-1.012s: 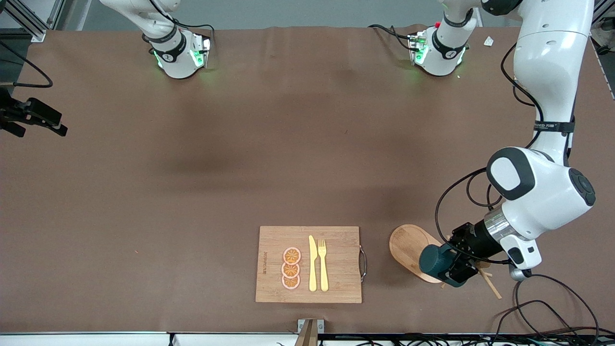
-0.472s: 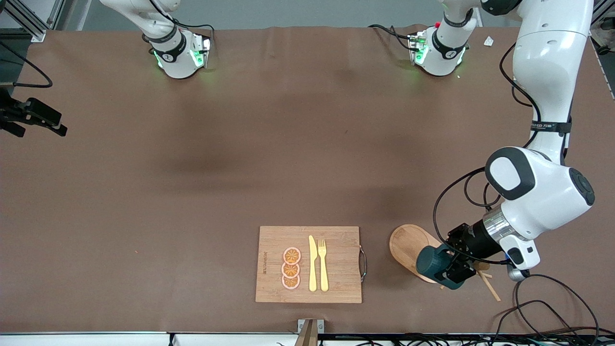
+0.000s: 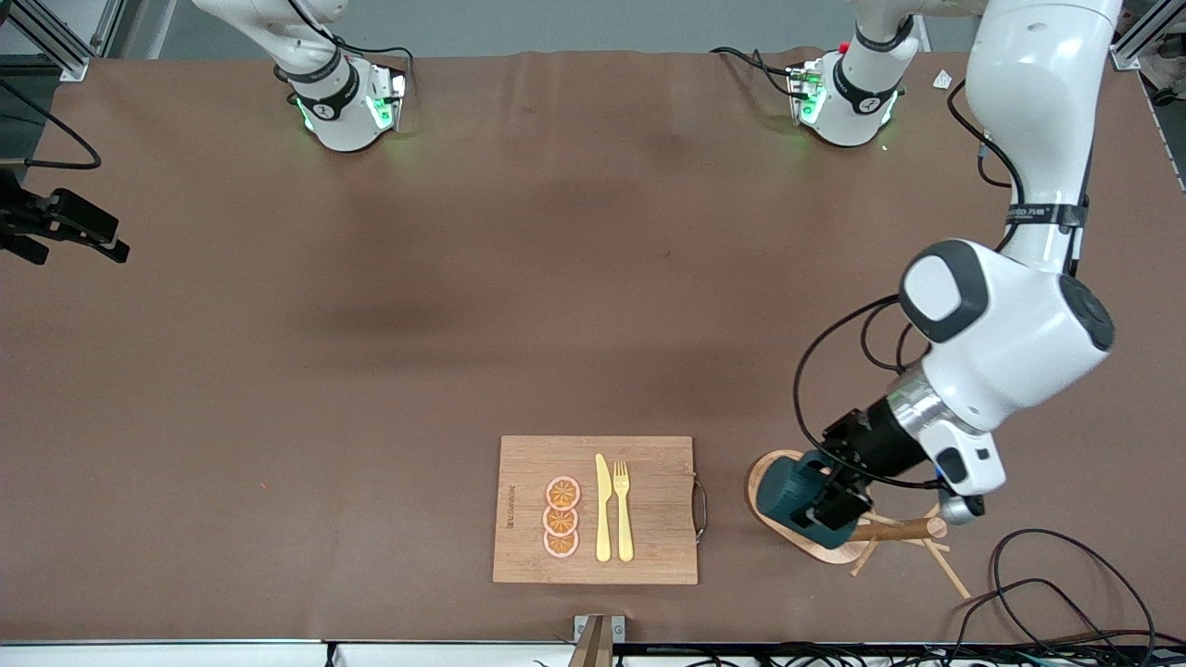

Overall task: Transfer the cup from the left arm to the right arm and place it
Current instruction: 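Lift the teal mug off the stand with the left gripper, then carry the mug to mid-table and lower it with the left gripper, then open the left gripper and withdraw the left arm to rest, then reach the right gripper down to the teal mug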

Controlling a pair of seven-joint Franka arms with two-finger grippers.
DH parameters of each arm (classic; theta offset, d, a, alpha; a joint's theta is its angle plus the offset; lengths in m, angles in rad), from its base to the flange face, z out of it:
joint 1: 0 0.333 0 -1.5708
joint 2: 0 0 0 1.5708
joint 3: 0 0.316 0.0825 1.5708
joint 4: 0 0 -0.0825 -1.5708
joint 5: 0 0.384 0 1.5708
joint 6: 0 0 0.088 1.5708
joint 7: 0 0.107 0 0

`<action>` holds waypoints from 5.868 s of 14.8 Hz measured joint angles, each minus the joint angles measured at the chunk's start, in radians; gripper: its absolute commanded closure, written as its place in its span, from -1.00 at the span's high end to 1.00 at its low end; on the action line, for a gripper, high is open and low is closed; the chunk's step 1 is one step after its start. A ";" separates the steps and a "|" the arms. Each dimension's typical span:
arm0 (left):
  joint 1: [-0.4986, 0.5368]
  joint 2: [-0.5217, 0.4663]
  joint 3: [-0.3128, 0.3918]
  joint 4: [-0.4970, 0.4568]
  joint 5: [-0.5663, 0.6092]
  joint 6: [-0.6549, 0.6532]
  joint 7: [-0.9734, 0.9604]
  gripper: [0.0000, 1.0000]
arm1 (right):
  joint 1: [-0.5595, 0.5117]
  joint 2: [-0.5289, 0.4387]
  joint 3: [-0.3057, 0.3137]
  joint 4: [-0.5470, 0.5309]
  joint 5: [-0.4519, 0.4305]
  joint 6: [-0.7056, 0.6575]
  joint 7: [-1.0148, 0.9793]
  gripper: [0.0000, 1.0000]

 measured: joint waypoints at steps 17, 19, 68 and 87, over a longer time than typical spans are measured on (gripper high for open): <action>-0.562 0.091 0.008 -0.021 1.019 -0.147 -0.769 0.09 | 0.000 0.000 -0.001 0.000 0.000 0.001 0.000 1.00; -0.634 0.129 0.018 -0.024 1.126 -0.208 -0.850 0.09 | 0.000 0.000 -0.001 0.000 0.000 0.001 0.000 1.00; -0.418 -0.351 0.211 0.022 0.584 -0.740 0.060 0.99 | 0.311 -0.040 0.027 0.002 0.013 -0.050 0.509 1.00; 0.124 -0.580 0.112 -0.147 0.364 -0.915 0.926 1.00 | 0.727 0.182 0.091 -0.284 -0.190 0.478 1.074 1.00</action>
